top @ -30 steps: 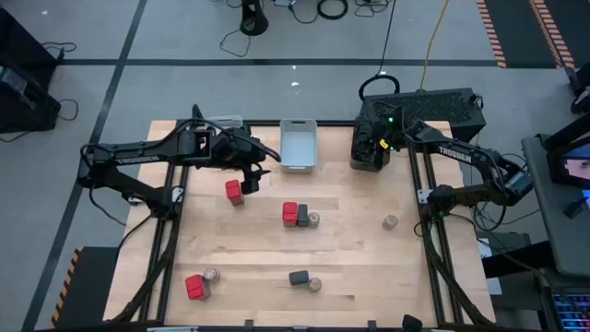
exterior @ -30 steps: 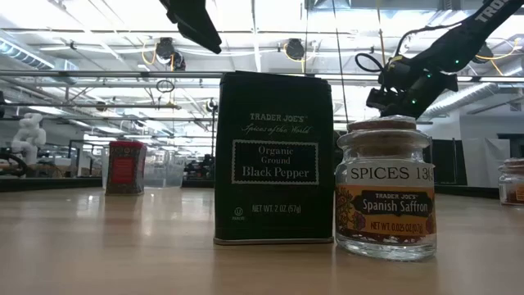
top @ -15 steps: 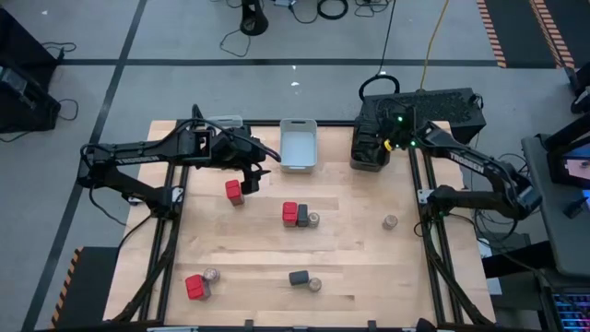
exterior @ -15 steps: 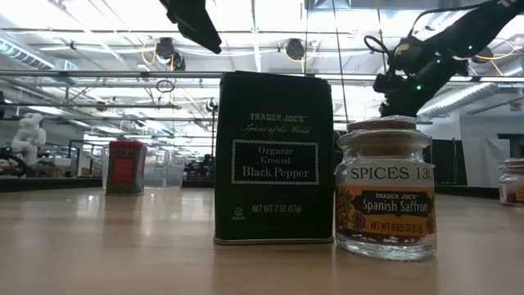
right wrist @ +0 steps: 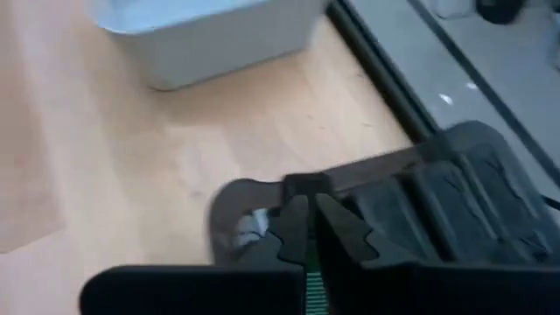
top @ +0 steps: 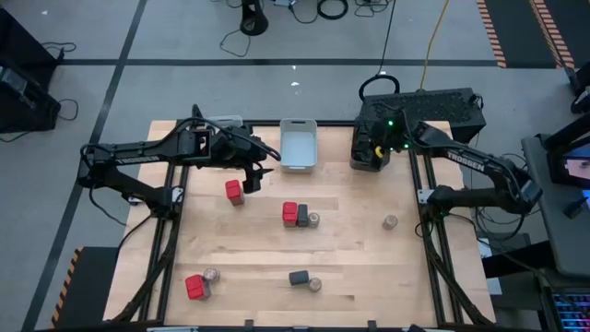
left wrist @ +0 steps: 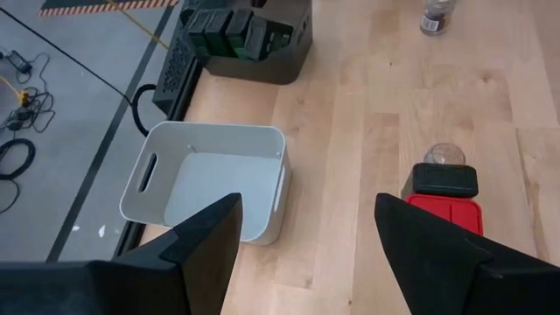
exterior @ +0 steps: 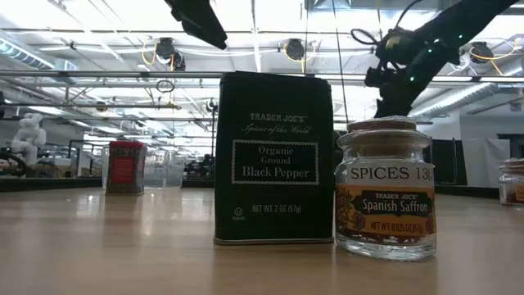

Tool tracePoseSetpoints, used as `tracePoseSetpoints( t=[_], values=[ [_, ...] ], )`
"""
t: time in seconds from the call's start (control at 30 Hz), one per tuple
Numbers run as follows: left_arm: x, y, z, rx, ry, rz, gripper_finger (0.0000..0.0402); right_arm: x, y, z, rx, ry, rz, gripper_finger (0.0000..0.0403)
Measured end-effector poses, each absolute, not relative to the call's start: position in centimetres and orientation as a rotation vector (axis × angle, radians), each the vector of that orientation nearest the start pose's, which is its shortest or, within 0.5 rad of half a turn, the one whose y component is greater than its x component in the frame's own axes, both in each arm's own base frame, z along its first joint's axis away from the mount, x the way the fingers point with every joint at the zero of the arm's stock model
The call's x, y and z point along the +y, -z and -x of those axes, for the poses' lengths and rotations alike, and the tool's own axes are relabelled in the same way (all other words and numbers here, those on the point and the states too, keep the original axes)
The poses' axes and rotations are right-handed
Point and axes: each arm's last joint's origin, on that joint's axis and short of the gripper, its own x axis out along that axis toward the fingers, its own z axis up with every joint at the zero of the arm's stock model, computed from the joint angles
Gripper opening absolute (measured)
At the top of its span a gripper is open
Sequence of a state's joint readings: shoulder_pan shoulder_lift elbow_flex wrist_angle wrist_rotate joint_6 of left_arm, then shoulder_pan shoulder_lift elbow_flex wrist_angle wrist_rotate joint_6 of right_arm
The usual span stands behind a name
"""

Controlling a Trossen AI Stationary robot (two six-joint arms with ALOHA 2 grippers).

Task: Sort spices by type
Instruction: Put the green seasoning can into the black bin

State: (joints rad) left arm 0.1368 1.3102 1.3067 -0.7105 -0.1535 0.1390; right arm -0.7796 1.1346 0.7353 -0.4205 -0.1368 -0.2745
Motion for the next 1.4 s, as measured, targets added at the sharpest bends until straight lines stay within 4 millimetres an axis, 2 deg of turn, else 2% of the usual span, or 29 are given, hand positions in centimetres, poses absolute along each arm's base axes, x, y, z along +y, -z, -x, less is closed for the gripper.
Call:
tracePoseSetpoints(
  t=[0.1, 0.3, 1.1, 1.4],
  values=[
    [4.1, -35.5, -26.7, 0.735, -0.228, -0.138, 0.0268, -15.9, -22.7, -16.7, 0.831, 0.556, -0.117, 0.0001],
    [4.1, -35.4, -26.7, 0.738, -0.228, -0.136, 0.0268, -16.2, -22.0, -17.0, 0.859, 0.547, -0.136, 0.0000],
    [4.1, -35.4, -26.7, 0.739, -0.228, -0.136, 0.0268, -16.1, -21.8, -16.9, 0.886, 0.540, -0.143, 0.0000],
    [4.1, -35.4, -26.7, 0.739, -0.228, -0.136, 0.0268, -15.8, -21.6, -16.2, 0.991, 0.606, -0.141, 0.0000]
  ],
)
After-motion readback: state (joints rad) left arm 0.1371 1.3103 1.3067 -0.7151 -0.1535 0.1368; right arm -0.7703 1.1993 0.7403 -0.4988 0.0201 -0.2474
